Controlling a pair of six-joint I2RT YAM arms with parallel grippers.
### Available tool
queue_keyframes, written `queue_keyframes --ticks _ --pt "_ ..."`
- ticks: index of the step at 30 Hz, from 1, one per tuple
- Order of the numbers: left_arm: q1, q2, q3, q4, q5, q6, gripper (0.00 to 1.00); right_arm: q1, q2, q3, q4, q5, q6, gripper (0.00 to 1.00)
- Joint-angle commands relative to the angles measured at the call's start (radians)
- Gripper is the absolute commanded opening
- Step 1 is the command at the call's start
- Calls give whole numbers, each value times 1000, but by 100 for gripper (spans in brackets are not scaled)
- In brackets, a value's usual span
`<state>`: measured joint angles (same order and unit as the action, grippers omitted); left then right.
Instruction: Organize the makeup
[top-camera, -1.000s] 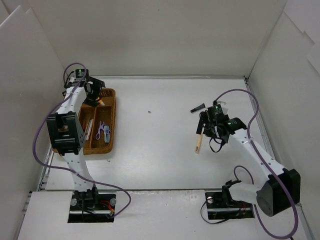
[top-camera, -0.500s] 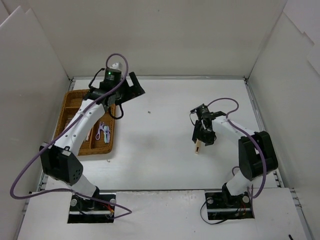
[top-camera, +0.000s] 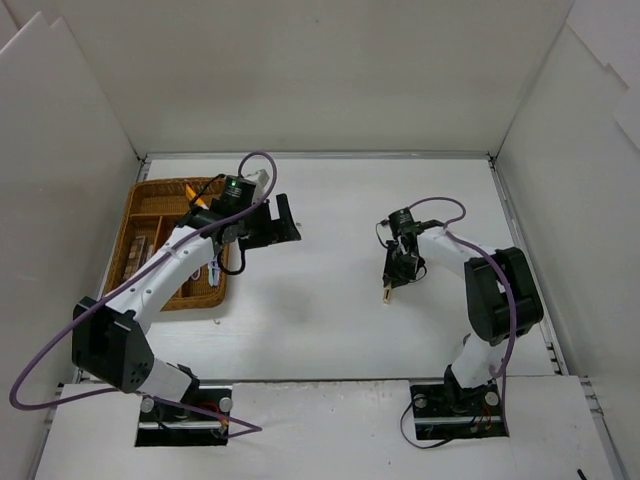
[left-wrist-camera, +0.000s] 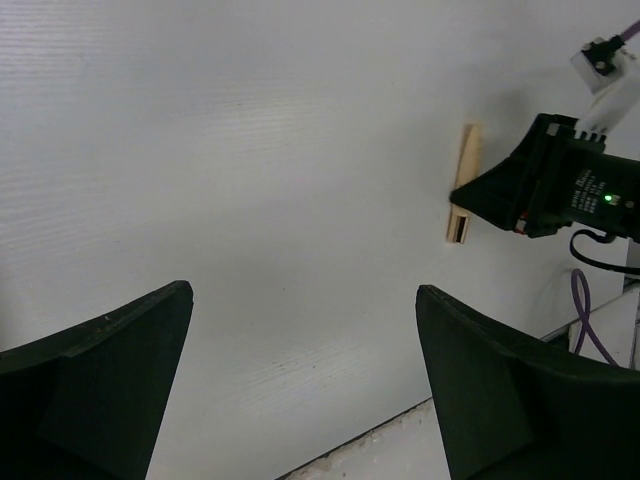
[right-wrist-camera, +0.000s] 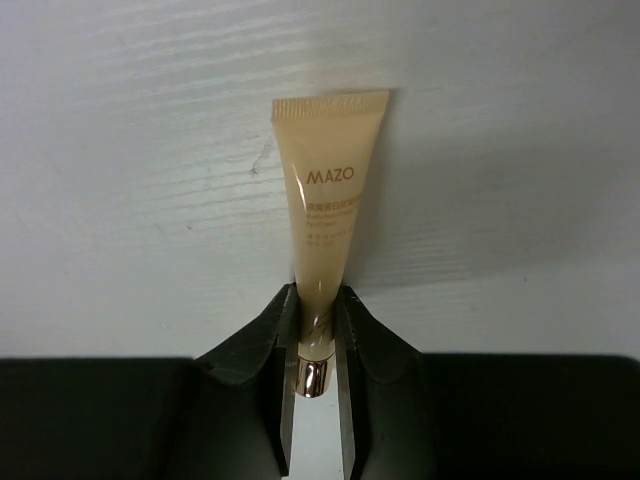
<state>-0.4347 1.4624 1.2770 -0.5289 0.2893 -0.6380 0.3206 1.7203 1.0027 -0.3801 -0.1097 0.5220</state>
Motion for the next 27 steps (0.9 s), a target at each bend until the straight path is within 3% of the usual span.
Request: queue_keyframes --ticks 1,14,27 --pt "-25 -53 19 90 51 14 88 33 -40 39 32 -45 -84 0" --pt "-143 78 97 236 140 -100 85 184 -372 59 129 -162 -272 0" --pt "-223 157 167 319 123 -173 72 238 -439 94 130 -193 -284 4"
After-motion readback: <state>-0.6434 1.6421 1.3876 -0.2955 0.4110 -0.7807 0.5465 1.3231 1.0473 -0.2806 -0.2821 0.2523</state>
